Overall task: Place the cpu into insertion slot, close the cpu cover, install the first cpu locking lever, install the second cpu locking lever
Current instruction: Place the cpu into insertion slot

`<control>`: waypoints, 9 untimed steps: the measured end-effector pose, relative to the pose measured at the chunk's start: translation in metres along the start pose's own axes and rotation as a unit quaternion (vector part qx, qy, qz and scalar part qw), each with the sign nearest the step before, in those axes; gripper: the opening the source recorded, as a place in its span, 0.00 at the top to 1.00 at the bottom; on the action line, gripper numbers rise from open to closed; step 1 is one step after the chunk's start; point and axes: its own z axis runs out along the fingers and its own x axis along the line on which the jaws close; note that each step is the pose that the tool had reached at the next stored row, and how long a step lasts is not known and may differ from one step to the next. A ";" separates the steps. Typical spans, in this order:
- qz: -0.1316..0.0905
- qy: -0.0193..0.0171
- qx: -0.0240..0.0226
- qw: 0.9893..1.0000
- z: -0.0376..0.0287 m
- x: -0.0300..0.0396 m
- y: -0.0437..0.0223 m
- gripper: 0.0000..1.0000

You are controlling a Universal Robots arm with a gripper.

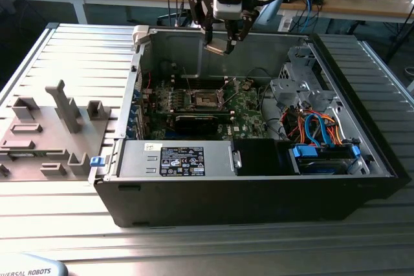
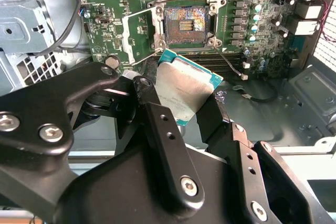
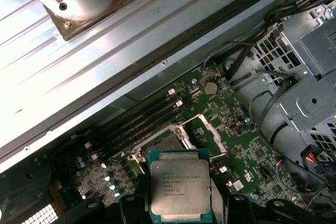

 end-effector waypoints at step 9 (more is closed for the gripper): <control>0.004 0.000 0.000 1.000 0.0000 0.0000 0.0000 0.46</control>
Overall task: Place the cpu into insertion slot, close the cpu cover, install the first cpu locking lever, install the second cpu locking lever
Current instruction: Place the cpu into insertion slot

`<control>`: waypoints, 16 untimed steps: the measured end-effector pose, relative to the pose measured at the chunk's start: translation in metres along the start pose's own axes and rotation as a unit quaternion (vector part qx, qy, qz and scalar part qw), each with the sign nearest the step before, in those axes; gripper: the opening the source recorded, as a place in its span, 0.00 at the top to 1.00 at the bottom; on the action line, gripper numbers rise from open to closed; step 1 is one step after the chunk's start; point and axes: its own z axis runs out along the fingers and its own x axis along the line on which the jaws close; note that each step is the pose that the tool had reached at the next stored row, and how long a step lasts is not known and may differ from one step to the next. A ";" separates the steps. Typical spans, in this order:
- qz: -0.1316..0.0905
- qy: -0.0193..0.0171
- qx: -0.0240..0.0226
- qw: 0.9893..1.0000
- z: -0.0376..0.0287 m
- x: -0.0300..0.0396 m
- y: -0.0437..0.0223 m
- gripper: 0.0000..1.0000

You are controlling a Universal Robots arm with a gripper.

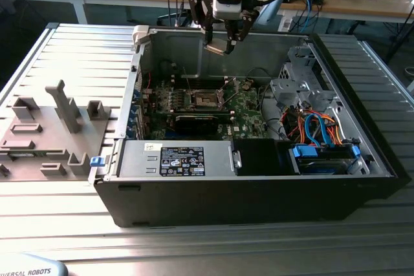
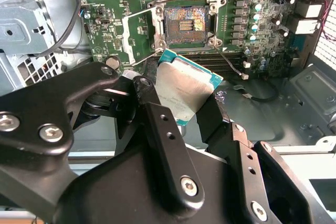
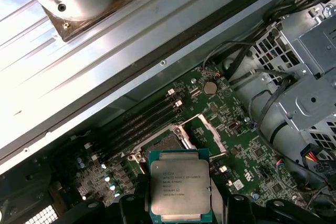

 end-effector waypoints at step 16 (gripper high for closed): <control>0.007 -0.001 0.000 1.000 0.0000 0.0000 0.0000 0.46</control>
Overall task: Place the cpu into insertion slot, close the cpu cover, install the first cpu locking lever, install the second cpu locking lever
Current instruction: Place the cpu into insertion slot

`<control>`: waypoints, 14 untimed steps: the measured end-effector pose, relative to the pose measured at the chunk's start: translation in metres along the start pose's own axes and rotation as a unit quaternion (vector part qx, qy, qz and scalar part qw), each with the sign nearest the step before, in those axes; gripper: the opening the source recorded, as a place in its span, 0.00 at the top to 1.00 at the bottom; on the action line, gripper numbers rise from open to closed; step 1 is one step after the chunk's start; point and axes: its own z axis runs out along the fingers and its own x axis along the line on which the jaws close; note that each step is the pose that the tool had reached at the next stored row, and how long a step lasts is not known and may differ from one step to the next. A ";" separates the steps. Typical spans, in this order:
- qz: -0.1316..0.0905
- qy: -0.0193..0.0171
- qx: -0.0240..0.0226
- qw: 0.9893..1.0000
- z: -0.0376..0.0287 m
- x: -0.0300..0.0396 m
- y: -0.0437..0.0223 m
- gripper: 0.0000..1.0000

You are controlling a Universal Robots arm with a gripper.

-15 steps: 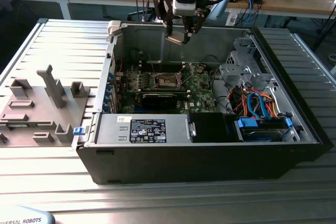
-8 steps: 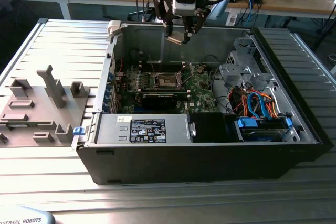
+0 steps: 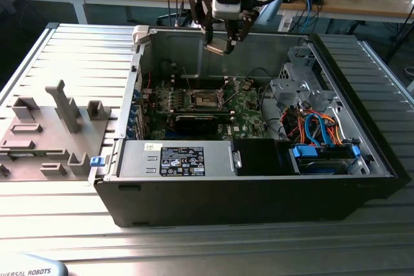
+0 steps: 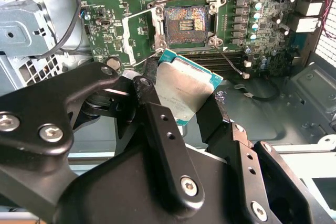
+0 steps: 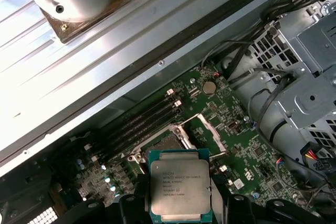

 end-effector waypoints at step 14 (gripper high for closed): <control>0.006 -0.001 0.000 1.000 0.0000 0.0000 0.0000 0.46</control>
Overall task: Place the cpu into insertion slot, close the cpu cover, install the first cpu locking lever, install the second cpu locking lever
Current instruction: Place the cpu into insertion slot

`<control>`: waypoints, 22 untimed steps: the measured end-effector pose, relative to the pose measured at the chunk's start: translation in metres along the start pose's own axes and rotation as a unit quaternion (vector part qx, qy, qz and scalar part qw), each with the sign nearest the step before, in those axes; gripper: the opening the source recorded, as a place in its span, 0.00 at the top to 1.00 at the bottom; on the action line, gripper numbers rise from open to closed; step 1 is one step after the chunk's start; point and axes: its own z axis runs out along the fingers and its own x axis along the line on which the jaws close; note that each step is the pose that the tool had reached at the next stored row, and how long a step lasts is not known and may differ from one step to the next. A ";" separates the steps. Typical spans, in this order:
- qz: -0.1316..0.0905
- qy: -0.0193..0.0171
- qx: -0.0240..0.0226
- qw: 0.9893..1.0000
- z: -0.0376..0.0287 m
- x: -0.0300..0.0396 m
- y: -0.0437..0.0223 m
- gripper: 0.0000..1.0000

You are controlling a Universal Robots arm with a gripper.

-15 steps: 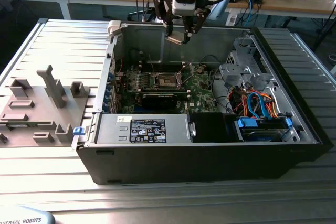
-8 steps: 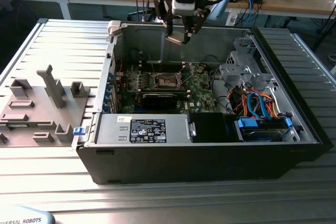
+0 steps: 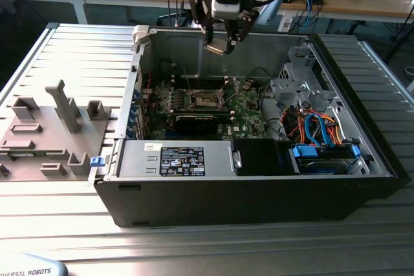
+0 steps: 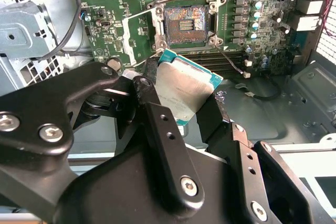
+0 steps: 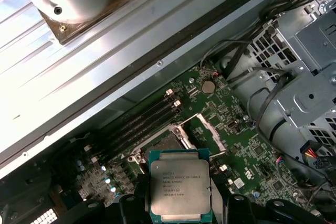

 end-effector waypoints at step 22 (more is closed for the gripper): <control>0.011 -0.001 0.000 1.000 0.0000 0.0000 0.0000 0.46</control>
